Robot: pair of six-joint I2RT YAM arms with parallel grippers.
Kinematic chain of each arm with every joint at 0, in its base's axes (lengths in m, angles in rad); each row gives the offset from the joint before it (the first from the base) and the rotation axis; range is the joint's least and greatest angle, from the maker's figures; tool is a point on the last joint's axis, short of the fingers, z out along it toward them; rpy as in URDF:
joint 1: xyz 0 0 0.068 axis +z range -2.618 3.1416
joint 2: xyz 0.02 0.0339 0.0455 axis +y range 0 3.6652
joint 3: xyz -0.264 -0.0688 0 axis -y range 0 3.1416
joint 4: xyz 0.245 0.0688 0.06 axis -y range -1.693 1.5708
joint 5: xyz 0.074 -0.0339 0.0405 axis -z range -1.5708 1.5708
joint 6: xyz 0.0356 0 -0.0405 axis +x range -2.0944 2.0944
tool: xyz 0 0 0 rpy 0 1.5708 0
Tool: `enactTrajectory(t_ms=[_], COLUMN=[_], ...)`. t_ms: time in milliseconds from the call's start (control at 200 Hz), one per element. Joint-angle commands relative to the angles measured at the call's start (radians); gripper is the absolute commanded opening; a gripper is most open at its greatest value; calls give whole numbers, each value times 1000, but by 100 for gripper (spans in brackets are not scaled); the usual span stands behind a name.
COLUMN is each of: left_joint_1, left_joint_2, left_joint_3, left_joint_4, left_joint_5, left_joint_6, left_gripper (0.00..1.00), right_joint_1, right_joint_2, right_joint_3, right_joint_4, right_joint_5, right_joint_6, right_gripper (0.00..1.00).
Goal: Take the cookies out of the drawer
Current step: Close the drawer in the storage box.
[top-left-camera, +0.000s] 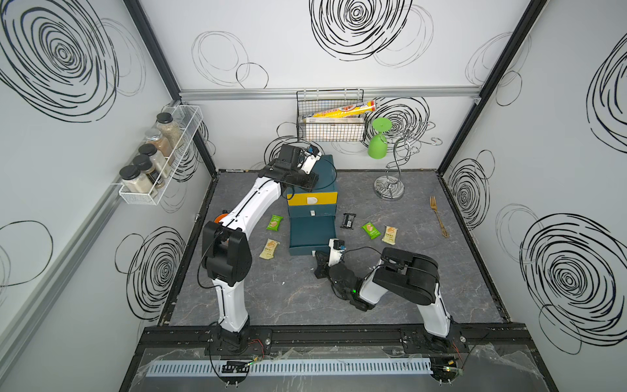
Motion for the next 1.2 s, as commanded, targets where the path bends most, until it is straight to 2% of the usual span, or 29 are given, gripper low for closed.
enactTrajectory(t_ms=[0,320,796,871,1046,1197], left_joint_1=[6,11,13,13,12,12], left_joint_2=[44,55,68,74,83,75], left_joint_3=[-60,-65,-69,-68,-75,-77], left_joint_4=[-144,-150,-170,-172,-177,-154], left_joint_5=[16,44,114,124,131,137], left_joint_6=[10,13,21,21,22,9], left_gripper=[0,0,0,0,0,0], right_joint_1=[-39,-180,-284,-298,-309,-302], right_joint_2=[30,89,202,216,194,128], right_joint_3=[35,169,440,462,414,274], right_joint_4=[18,0,-139,-143,-83,47], right_joint_5=[-11,-108,-279,-307,-333,-357], right_joint_6=[20,40,15,26,40,69], right_gripper=[0,0,0,5,6,14])
